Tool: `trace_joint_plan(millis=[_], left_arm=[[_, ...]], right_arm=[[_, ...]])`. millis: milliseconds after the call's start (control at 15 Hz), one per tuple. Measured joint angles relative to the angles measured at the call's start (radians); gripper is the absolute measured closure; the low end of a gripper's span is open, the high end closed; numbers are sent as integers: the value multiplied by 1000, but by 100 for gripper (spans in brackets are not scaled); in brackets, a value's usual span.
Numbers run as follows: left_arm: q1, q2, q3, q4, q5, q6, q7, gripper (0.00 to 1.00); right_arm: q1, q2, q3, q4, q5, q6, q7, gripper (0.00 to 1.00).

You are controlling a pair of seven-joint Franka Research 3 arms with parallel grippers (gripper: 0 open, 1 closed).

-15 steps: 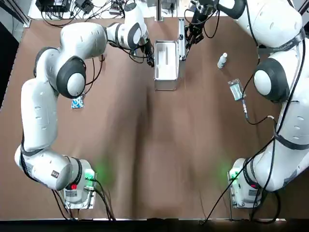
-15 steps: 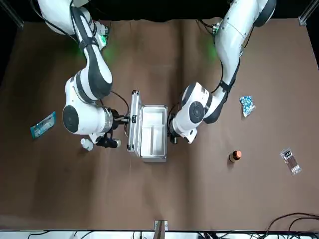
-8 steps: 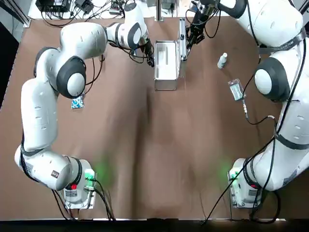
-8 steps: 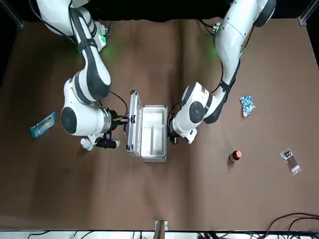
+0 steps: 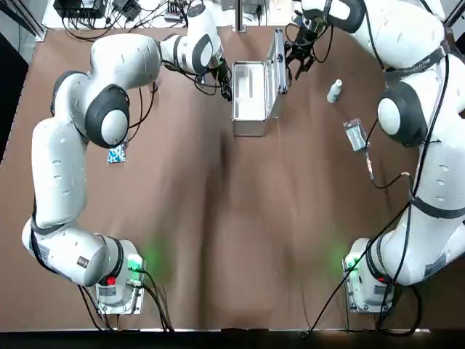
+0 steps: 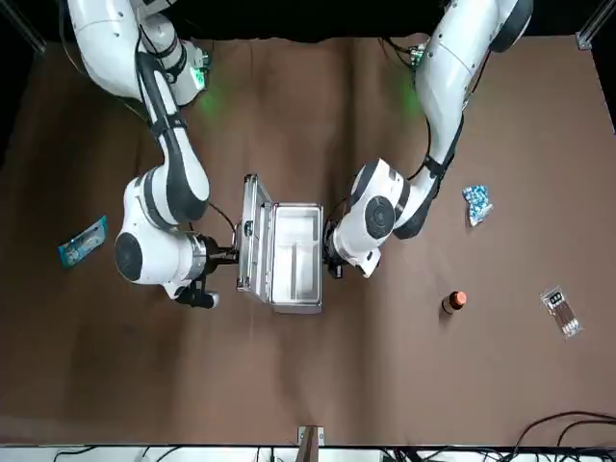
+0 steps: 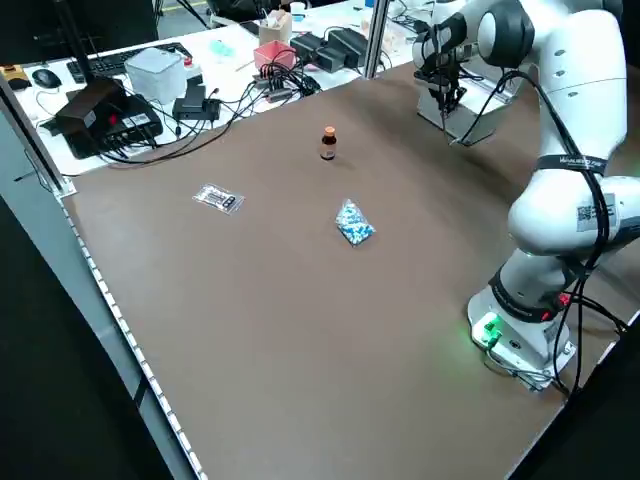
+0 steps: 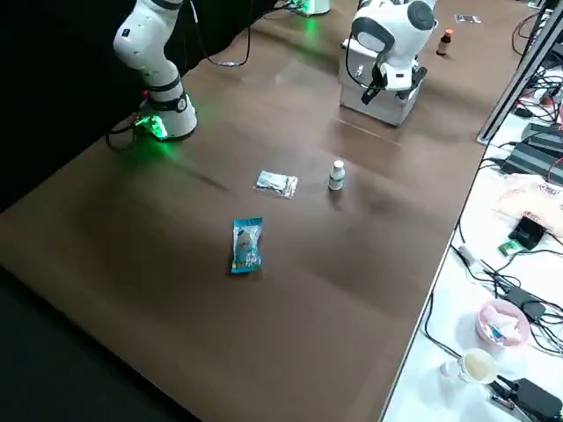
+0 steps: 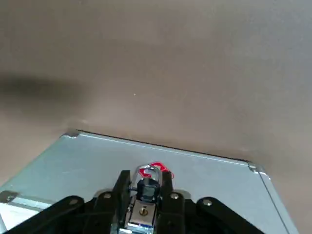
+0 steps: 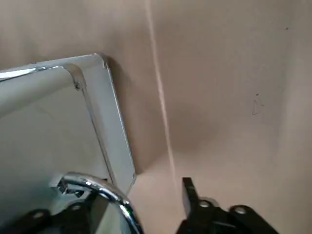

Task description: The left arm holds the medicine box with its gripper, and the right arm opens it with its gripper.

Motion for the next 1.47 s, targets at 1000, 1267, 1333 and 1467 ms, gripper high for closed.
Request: trace_joint_plan(millis=[1000,1267,1333,1467], left_arm=[[-8,1,-2,-2,27,-2,2,43],[-4,-1,-2,4,30,-5,26,6],[1,-6,-1,9,36,-19,45,0],[38,-48,0,29,46,-103,174,0]], right_arm=[[-315,-12,-9,112,57,-411,-424,9],[-438,-61,-13,159,-39,-467,-529,1],[-455,-84,-13,165,-88,-472,-546,1],[-461,-177,-11,172,-226,-476,-554,1]])
